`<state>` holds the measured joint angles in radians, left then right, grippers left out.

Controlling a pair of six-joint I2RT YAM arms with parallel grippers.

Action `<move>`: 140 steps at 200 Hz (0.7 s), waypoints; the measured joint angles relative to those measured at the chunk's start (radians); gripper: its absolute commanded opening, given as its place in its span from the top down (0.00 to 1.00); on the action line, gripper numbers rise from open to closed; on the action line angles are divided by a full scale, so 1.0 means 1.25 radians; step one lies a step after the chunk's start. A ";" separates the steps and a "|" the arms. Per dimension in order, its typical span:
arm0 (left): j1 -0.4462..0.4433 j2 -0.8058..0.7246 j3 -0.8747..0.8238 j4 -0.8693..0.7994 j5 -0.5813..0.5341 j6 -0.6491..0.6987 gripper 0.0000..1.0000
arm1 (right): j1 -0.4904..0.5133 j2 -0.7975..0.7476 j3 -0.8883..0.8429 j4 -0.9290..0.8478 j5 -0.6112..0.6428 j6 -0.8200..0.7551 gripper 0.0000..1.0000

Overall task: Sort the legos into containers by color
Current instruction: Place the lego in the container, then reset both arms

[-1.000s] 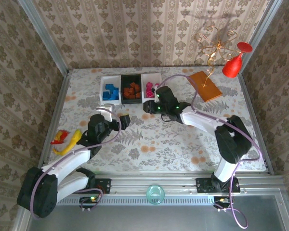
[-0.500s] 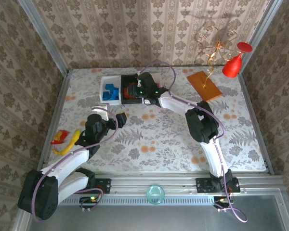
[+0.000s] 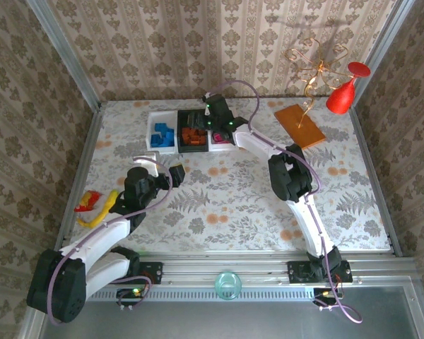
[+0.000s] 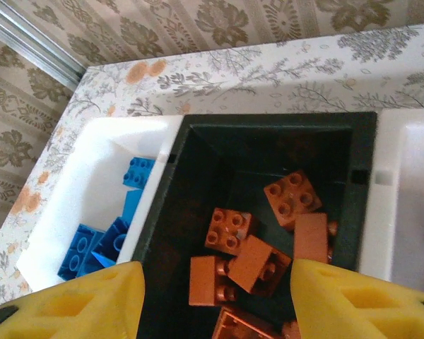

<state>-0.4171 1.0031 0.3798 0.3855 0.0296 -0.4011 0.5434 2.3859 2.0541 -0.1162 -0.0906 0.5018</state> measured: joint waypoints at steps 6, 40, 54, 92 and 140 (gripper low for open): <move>0.000 0.000 0.000 0.000 0.000 0.000 0.02 | -0.001 -0.016 -0.022 0.000 -0.002 -0.001 0.38; 0.001 0.000 0.000 0.000 0.003 0.000 0.02 | -0.001 -0.184 -0.221 0.006 -0.013 -0.031 0.33; 0.003 0.000 0.000 0.000 0.004 0.000 0.02 | -0.001 -0.281 -0.308 0.007 -0.005 -0.056 0.32; 0.010 -0.026 -0.001 -0.003 0.005 0.000 0.02 | 0.002 -0.629 -0.590 0.020 0.143 -0.154 0.21; 0.010 -0.087 -0.001 -0.032 -0.018 0.032 0.00 | -0.088 -0.998 -0.968 0.053 0.347 -0.188 0.03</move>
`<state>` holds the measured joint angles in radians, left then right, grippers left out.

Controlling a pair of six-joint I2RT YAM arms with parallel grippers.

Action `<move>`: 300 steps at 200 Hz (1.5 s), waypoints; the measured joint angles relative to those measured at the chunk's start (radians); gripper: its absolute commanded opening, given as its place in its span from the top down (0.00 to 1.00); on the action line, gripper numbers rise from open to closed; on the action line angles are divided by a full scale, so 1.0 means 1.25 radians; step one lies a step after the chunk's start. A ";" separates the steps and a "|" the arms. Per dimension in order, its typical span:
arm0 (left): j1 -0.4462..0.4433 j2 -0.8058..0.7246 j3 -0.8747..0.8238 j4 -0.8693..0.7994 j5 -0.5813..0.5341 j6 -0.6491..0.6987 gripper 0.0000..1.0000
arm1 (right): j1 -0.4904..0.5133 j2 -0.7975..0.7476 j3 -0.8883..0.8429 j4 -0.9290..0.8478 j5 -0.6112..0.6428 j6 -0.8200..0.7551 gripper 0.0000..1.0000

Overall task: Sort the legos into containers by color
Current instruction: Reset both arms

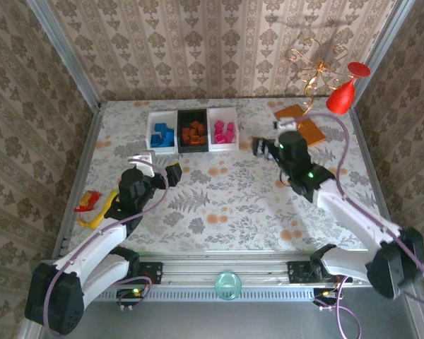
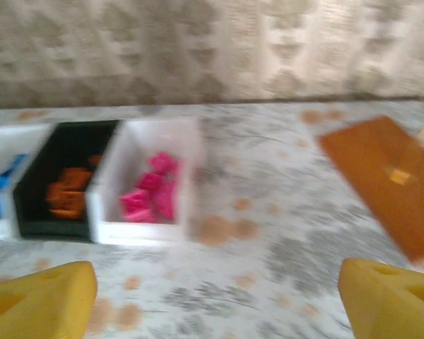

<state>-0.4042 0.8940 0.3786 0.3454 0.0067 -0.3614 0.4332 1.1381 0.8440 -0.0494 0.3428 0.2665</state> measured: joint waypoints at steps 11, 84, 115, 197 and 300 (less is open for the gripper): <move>0.000 -0.012 -0.001 -0.011 -0.016 0.012 0.00 | -0.035 -0.051 -0.079 0.004 0.033 0.002 0.00; 0.036 -0.013 -0.002 -0.067 -0.164 0.097 0.00 | -0.144 -0.140 -0.293 0.099 0.157 -0.082 0.00; 0.097 0.006 -0.013 -0.022 -0.214 0.168 0.00 | -0.198 -0.047 -0.335 0.197 0.110 -0.117 0.00; 0.253 0.381 0.012 0.145 -0.160 0.285 0.00 | -0.232 0.126 -0.356 0.416 -0.031 -0.176 0.00; 0.312 0.533 -0.002 0.426 -0.057 0.314 0.00 | -0.313 0.315 -0.354 0.666 -0.179 -0.195 0.00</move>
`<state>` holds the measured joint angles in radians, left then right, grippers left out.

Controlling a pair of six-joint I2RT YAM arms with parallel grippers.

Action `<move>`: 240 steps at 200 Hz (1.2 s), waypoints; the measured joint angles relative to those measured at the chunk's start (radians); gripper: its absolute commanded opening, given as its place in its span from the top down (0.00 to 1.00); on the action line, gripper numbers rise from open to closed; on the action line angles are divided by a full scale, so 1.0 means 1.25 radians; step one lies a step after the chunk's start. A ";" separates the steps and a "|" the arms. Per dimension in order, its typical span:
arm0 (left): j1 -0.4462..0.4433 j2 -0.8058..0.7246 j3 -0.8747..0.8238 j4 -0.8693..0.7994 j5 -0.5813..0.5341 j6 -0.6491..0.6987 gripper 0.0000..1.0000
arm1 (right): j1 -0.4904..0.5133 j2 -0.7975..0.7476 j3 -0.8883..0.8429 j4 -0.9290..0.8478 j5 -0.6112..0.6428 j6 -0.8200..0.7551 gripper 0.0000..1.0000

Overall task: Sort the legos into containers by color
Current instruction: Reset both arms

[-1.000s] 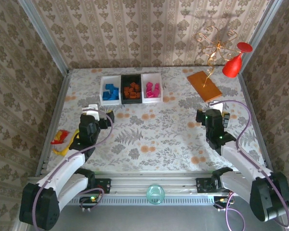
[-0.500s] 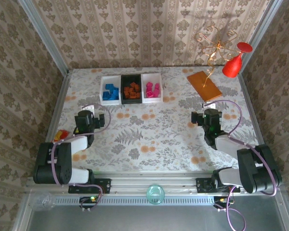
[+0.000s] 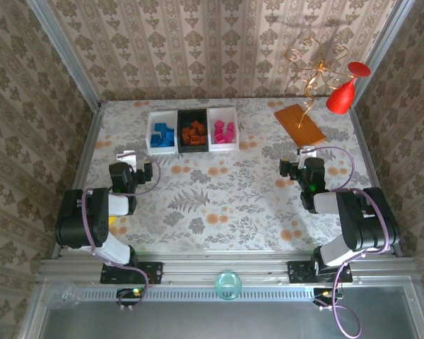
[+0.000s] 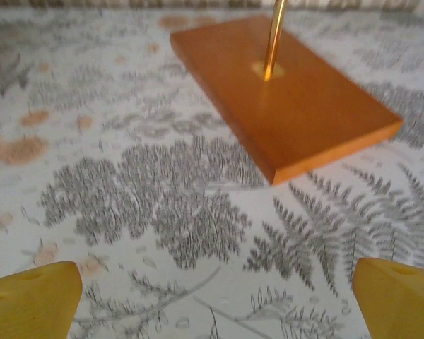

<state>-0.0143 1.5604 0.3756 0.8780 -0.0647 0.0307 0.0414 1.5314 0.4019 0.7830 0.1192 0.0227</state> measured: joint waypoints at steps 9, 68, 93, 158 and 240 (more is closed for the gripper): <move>-0.001 0.000 0.000 0.005 0.002 0.001 0.00 | -0.007 0.001 0.000 0.003 -0.004 0.002 0.00; -0.004 0.000 0.000 0.013 0.005 0.012 0.00 | -0.014 0.001 0.000 0.024 -0.019 0.002 0.00; -0.004 0.000 0.000 0.016 0.005 0.013 0.00 | -0.014 0.001 0.000 0.024 -0.019 0.002 0.00; -0.004 0.000 0.000 0.017 0.005 0.013 0.00 | -0.014 0.001 0.000 0.024 -0.019 0.002 0.00; -0.004 0.000 0.000 0.017 0.005 0.013 0.00 | -0.014 0.001 0.000 0.024 -0.019 0.002 0.00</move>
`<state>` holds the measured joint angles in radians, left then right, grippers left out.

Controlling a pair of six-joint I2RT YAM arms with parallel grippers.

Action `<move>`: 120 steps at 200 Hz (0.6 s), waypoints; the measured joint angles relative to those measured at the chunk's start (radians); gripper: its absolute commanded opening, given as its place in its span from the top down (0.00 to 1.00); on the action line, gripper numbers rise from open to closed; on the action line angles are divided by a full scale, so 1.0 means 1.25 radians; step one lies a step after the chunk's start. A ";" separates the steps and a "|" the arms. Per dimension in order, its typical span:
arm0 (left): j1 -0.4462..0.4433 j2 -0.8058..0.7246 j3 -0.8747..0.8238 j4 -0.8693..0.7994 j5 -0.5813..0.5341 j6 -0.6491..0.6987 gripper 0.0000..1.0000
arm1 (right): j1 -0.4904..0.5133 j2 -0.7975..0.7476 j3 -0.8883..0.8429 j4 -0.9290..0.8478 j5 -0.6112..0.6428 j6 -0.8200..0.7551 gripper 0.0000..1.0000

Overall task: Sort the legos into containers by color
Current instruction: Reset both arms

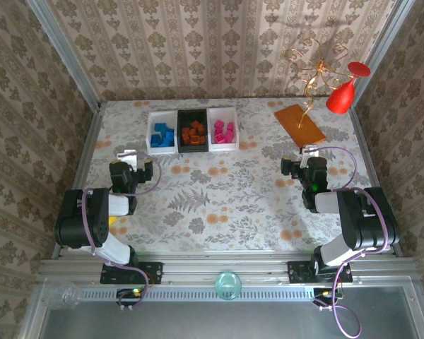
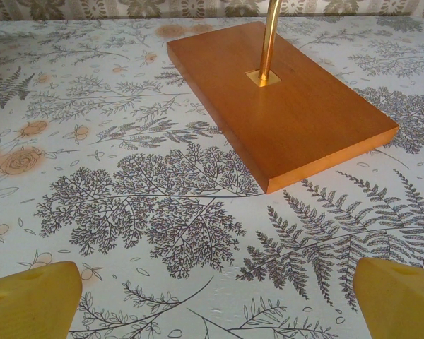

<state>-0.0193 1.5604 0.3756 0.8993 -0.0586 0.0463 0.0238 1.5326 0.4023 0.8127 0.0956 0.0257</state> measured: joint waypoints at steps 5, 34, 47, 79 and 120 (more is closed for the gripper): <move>0.000 0.000 0.000 0.000 0.000 0.000 0.00 | 0.000 0.000 0.000 0.000 0.000 0.000 0.00; 0.000 0.000 0.000 0.000 0.000 0.000 0.00 | 0.000 0.000 0.000 0.000 0.000 0.000 0.00; 0.000 0.000 0.000 0.000 0.000 0.000 0.00 | 0.000 0.000 0.000 0.000 0.000 0.000 0.00; 0.000 0.000 0.000 0.000 0.000 0.000 0.00 | 0.000 0.000 0.000 0.000 0.000 0.000 0.00; 0.000 0.000 0.000 0.000 0.015 0.004 0.00 | 0.000 0.000 0.000 0.000 0.000 0.000 0.00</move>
<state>-0.0193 1.5604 0.3756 0.8993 -0.0402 0.0517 0.0238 1.5326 0.4023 0.8127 0.0956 0.0257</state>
